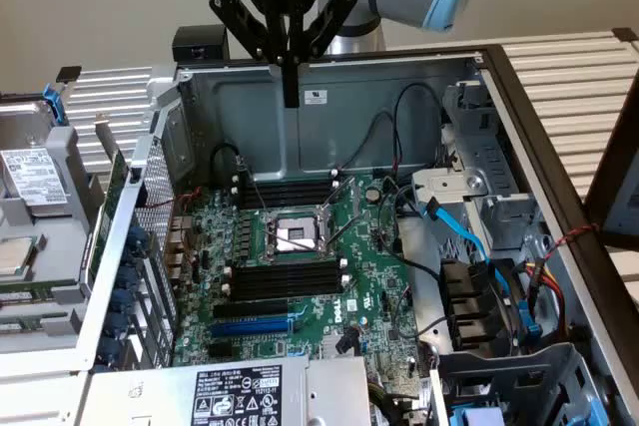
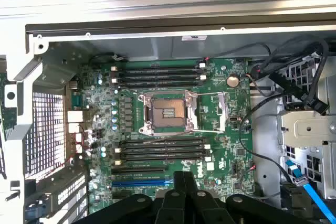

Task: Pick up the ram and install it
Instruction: 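Reach for the ram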

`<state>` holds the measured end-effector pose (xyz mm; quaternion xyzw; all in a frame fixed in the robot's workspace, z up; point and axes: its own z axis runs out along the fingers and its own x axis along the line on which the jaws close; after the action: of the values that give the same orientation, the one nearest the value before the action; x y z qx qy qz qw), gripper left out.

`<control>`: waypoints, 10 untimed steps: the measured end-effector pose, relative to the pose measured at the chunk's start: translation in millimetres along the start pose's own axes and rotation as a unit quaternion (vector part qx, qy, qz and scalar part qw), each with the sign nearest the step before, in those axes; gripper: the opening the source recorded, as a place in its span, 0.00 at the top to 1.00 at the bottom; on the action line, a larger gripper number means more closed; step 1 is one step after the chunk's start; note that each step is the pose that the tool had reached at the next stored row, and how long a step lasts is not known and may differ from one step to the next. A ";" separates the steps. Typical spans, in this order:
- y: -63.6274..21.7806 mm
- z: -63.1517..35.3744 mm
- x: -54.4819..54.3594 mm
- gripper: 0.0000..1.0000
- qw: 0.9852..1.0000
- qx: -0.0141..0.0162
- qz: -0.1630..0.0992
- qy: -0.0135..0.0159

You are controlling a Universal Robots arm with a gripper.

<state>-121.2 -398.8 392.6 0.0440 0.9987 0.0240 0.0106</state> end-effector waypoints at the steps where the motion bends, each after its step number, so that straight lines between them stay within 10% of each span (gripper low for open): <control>1: 0.0 0.0 0.0 0.90 1.000 0.000 0.000 0.000; 10: 0.0 -0.1 0.2 0.90 1.000 0.000 0.001 0.000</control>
<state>-121.4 -398.8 392.7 0.0451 0.9986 0.0239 0.0106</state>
